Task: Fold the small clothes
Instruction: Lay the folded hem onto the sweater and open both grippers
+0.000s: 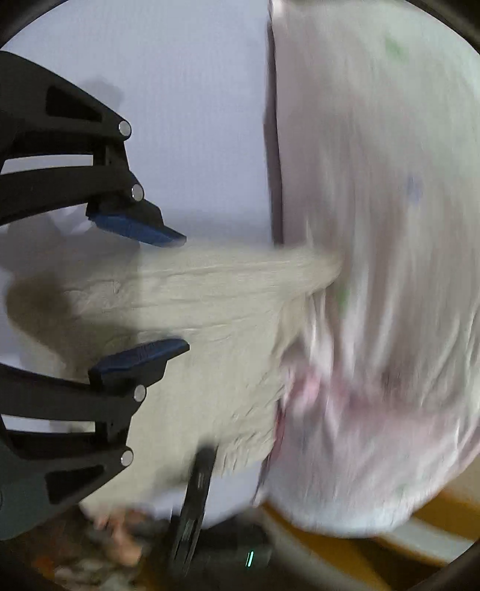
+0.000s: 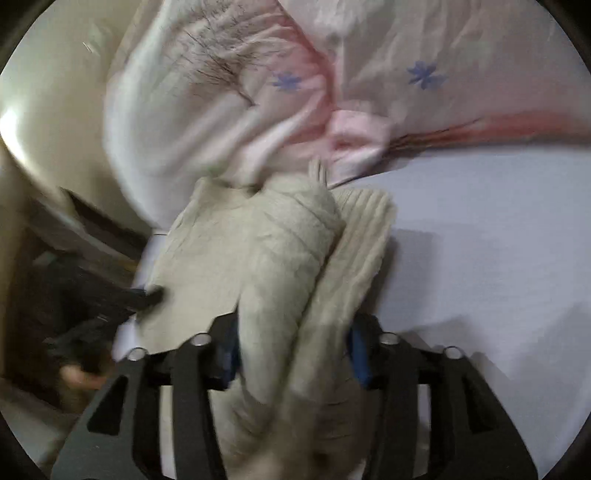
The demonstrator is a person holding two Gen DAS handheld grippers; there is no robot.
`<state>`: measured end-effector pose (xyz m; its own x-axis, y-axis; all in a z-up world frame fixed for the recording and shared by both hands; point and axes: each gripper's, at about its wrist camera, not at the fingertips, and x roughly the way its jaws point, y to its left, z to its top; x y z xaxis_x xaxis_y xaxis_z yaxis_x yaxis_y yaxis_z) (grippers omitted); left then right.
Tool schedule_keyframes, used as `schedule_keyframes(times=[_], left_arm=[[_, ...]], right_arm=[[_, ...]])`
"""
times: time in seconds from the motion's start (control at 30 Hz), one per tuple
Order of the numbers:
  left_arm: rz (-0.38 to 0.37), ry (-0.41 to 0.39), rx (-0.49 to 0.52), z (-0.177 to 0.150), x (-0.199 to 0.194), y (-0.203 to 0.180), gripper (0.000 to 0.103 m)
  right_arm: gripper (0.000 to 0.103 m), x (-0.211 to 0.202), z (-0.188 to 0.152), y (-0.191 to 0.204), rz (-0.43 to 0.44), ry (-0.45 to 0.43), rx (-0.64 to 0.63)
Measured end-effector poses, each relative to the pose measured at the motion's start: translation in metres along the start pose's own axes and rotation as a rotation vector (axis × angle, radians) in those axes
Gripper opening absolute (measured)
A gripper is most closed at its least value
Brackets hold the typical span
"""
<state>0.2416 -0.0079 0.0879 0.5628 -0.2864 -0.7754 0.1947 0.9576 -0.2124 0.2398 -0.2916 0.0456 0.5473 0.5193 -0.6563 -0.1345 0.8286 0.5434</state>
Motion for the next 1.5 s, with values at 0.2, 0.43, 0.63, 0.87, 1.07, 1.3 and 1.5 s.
schedule_keyframes(times=[0.2,0.43,0.63,0.87,1.07,1.3,1.5], left_arm=[[-0.098,-0.162,0.033,-0.022,-0.042,-0.023,0.066],[-0.141,-0.102,0.184,-0.045,-0.016,-0.063,0.069],[-0.119,-0.088,0.284,-0.054,0.005,-0.083,0.068],[-0.125,-0.124,0.238,-0.066,-0.022,-0.07,0.078],[-0.035,-0.157,0.131,-0.079,-0.043,-0.041,0.095],[0.056,-0.094,0.065,-0.106,-0.053,-0.029,0.102],[0.145,-0.064,0.114,-0.117,-0.038,-0.042,0.102]], right_arm=[[0.06,-0.04,-0.004,0.007,0.108,-0.143,-0.05],[0.011,-0.015,-0.007,0.021,-0.064,-0.168,-0.117],[0.011,-0.001,-0.002,0.005,-0.287,-0.163,-0.151],[0.057,-0.06,-0.004,0.022,-0.12,-0.325,-0.176],[0.066,-0.015,-0.039,0.047,-0.188,-0.036,-0.236],[0.101,-0.071,-0.088,0.067,-0.262,-0.215,-0.263],[0.101,-0.063,-0.135,0.07,-0.39,-0.21,-0.205]])
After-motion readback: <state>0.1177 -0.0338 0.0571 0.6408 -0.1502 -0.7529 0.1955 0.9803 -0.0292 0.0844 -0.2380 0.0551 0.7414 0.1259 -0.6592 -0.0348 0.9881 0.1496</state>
